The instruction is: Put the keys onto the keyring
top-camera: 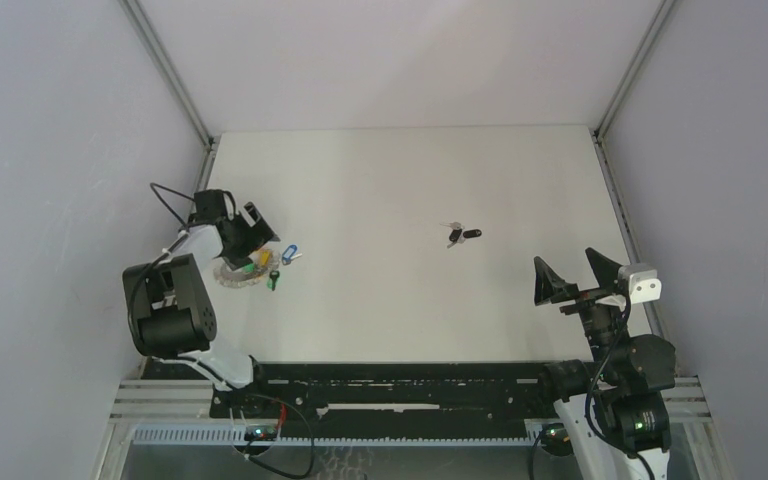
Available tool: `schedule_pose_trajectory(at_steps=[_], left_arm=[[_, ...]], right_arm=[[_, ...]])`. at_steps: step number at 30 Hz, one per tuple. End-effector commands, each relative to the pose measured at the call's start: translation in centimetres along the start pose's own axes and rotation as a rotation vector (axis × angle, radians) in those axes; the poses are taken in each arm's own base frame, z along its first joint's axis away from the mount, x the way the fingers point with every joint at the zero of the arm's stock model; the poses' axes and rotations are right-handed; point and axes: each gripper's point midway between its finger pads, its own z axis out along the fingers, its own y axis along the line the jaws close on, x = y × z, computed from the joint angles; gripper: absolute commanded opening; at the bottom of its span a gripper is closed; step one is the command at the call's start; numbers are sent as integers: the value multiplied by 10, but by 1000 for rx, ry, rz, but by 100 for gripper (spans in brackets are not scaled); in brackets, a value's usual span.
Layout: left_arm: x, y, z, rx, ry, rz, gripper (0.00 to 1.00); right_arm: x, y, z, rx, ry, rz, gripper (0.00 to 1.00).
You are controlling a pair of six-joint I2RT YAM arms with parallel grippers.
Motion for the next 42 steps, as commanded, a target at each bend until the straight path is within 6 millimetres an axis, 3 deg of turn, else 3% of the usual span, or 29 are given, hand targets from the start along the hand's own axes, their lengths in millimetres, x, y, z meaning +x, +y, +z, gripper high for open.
schedule_pose_trajectory(at_steps=[1, 9, 19, 23, 25, 30, 33, 42], left_arm=[[23, -22, 15, 54, 53, 11, 92], [66, -62, 13, 147, 111, 58, 91], [144, -165, 2, 336, 229, 213, 91], [167, -194, -11, 394, 250, 286, 91], [167, -200, -20, 416, 236, 295, 91], [147, -202, -50, 446, 124, 318, 91], [139, -193, -62, 440, 76, 316, 92], [114, -125, -55, 384, -16, 197, 92]], right_arm=[[-26, 4, -16, -15, -130, 13, 100], [-25, 4, -16, -15, -126, 14, 100], [-24, 4, -16, -14, -121, 15, 100], [-23, 4, -16, -17, -119, 13, 100], [-24, 4, -16, -17, -118, 13, 100], [-22, 4, -14, -18, -109, 11, 100], [-21, 5, -13, -23, -106, 8, 100], [-14, 7, -7, -36, -71, 3, 100]])
